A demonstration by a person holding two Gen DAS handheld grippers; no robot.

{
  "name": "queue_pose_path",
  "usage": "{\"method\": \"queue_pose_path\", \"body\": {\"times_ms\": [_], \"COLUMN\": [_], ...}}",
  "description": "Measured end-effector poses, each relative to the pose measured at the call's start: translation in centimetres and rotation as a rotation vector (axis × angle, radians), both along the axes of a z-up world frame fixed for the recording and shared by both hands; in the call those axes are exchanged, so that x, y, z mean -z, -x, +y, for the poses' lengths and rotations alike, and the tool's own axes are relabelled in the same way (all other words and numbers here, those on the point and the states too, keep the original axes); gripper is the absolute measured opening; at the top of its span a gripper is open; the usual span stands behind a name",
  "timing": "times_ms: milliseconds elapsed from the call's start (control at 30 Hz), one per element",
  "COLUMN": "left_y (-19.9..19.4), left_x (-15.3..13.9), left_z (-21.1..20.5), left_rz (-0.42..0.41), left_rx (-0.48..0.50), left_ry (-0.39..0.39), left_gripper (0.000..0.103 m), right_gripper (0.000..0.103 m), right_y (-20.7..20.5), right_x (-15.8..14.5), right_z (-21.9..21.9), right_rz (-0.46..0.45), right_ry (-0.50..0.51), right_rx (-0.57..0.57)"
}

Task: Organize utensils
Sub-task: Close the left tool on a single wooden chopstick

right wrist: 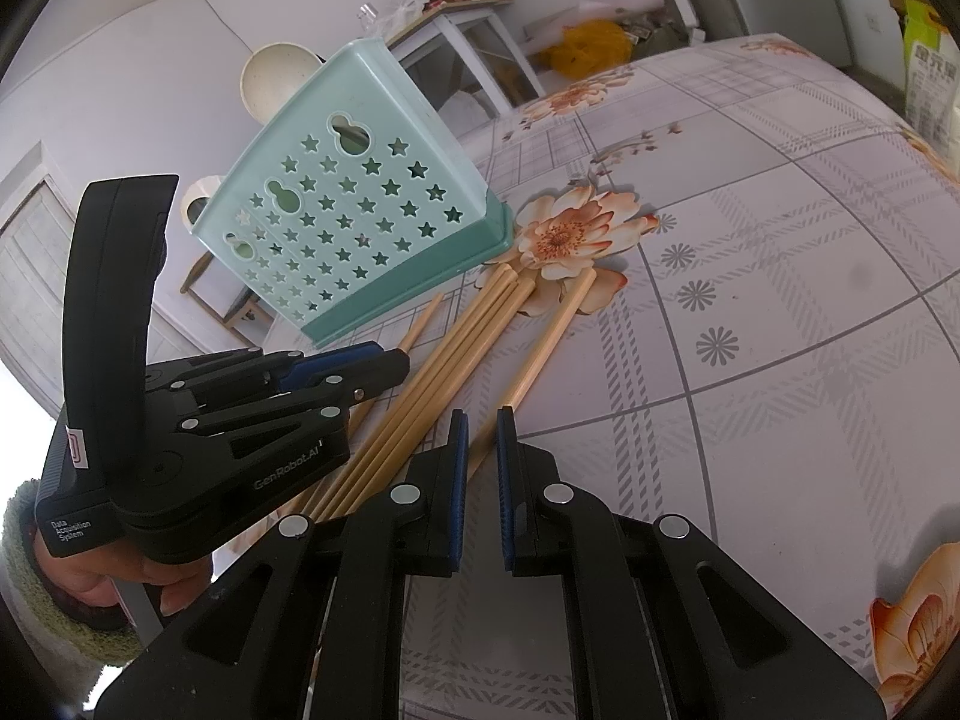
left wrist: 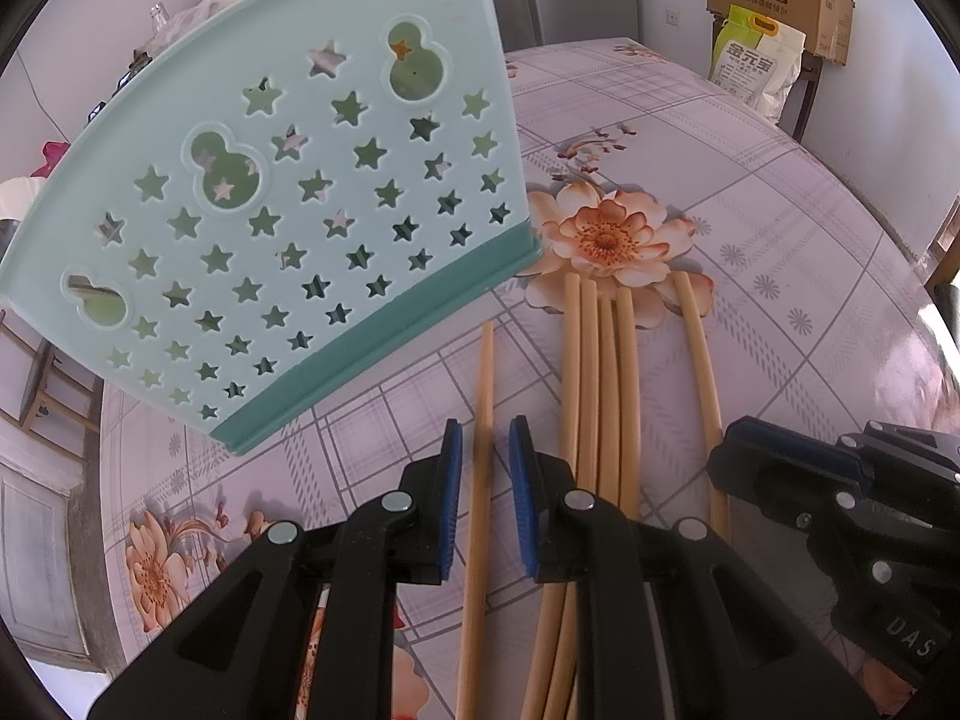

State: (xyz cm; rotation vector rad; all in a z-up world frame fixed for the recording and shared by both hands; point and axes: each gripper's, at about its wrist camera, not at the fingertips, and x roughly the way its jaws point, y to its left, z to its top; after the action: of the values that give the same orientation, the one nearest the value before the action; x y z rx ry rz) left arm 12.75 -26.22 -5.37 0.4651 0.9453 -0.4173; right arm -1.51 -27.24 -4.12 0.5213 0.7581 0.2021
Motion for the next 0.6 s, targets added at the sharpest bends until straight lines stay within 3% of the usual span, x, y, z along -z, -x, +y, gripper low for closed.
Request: {"method": "queue_pose_path", "body": {"times_ms": [600], "left_y": [-0.7], "left_x": [0.1], "left_z": [2.6], "left_rz": [0.007], "left_rx": [0.054], "left_ry": [0.085], "left_gripper": [0.012], "right_gripper": [0.006], "right_y": [-1.4], "right_x": [-0.6], "right_z": [2.2], "right_rz": [0.065], "right_ry": [0.093], "right_rx": [0.042]}}
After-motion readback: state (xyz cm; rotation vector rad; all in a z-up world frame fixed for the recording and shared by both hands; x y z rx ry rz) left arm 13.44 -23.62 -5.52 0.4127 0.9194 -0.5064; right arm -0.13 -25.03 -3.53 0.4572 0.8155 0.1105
